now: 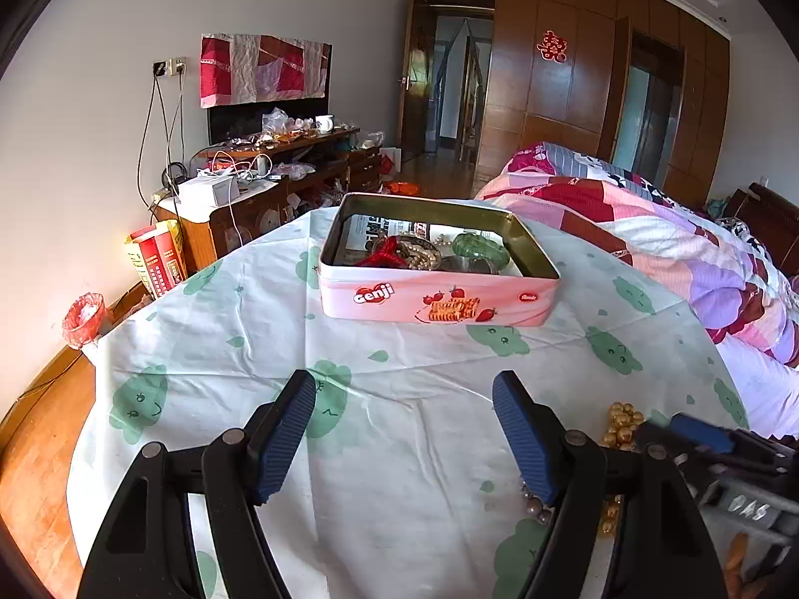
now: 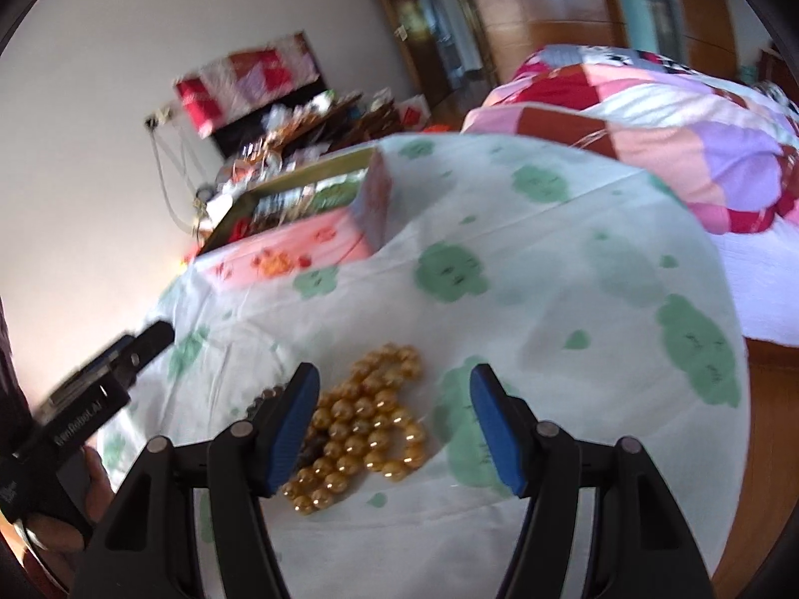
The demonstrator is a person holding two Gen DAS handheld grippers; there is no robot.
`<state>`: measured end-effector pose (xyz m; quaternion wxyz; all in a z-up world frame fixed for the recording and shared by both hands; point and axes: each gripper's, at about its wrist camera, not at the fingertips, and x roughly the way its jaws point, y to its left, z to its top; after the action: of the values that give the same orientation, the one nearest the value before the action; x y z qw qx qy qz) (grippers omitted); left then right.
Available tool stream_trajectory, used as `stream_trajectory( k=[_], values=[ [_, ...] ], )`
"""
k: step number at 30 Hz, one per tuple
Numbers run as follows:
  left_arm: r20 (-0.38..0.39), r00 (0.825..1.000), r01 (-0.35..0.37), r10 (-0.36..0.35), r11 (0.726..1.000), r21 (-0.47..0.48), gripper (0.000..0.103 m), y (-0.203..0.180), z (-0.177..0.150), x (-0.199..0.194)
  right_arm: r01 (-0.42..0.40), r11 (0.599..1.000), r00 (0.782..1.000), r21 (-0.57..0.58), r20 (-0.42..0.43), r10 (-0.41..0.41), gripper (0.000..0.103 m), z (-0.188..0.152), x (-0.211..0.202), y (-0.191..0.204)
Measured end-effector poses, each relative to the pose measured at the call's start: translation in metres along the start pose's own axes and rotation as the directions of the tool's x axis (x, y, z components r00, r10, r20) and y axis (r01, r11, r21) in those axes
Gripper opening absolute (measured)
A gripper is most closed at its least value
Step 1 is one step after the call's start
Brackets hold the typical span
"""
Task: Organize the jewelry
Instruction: 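Grasp the gold bead strand with the right tool, then grasp the dark wooden bead bracelet with the left tool while the right tool lifts the gold beads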
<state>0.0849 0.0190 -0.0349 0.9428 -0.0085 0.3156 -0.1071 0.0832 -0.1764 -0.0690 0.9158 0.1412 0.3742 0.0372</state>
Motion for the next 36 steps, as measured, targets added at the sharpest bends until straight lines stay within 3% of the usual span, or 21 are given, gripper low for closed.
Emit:
stream_trajectory(
  k=[5, 7, 9, 15, 17, 23, 27, 30, 32, 33, 36],
  values=[
    [-0.004, 1.0, 0.003, -0.003, 1.0, -0.014, 0.074, 0.003, 0.0, 0.0, 0.002, 0.999, 0.996, -0.041, -0.094, -0.005, 0.063, -0.002, 0.02, 0.011],
    [-0.012, 1.0, 0.004, -0.005, 1.0, -0.017, 0.074, 0.004, 0.0, 0.002, -0.004, 0.997, 0.994, -0.071, -0.11, -0.004, 0.037, -0.002, 0.022, 0.014],
    [-0.019, 1.0, 0.006, -0.006, 1.0, -0.018, 0.074, 0.004, 0.0, 0.002, -0.03, 0.996, 0.992, -0.078, -0.123, 0.021, 0.027, -0.003, 0.022, 0.014],
    [-0.054, 0.998, 0.032, -0.031, 0.999, 0.012, 0.074, -0.001, -0.001, 0.007, -0.067, 0.997, 0.998, -0.046, -0.025, 0.066, 0.024, 0.003, -0.002, 0.006],
    [-0.083, 0.995, 0.056, -0.052, 0.998, 0.043, 0.074, -0.007, -0.001, 0.01, -0.07, 0.997, 0.997, -0.037, 0.025, 0.071, 0.013, 0.009, -0.012, 0.004],
    [-0.187, 0.979, 0.113, -0.081, 0.98, 0.165, 0.074, -0.032, -0.008, 0.022, -0.044, 0.999, 0.993, -0.032, 0.108, 0.047, 0.013, 0.026, -0.03, -0.001],
    [-0.263, 0.961, 0.149, -0.085, 0.961, 0.231, 0.074, -0.046, -0.015, 0.032, -0.014, 1.0, 0.996, -0.015, 0.086, 0.015, 0.014, 0.024, -0.021, -0.008],
    [-0.334, 0.938, 0.186, -0.094, 0.949, 0.254, 0.074, -0.053, -0.02, 0.042, -0.031, 0.999, 0.997, 0.034, 0.07, 0.028, 0.014, 0.022, -0.019, -0.02],
    [-0.339, 0.934, 0.203, -0.114, 0.95, 0.239, 0.073, -0.051, -0.02, 0.042, -0.037, 0.998, 0.998, 0.054, 0.056, 0.034, 0.014, 0.022, -0.017, -0.025],
    [-0.337, 0.934, 0.204, -0.119, 0.951, 0.231, 0.071, -0.049, -0.02, 0.041, -0.039, 0.997, 0.998, 0.06, 0.056, 0.035, 0.015, 0.021, -0.018, -0.026],
    [-0.322, 0.939, 0.2, -0.119, 0.952, 0.231, 0.043, -0.05, -0.02, 0.037, -0.044, 0.996, 0.998, 0.073, 0.058, 0.04, 0.022, 0.022, -0.02, -0.028]
  ],
)
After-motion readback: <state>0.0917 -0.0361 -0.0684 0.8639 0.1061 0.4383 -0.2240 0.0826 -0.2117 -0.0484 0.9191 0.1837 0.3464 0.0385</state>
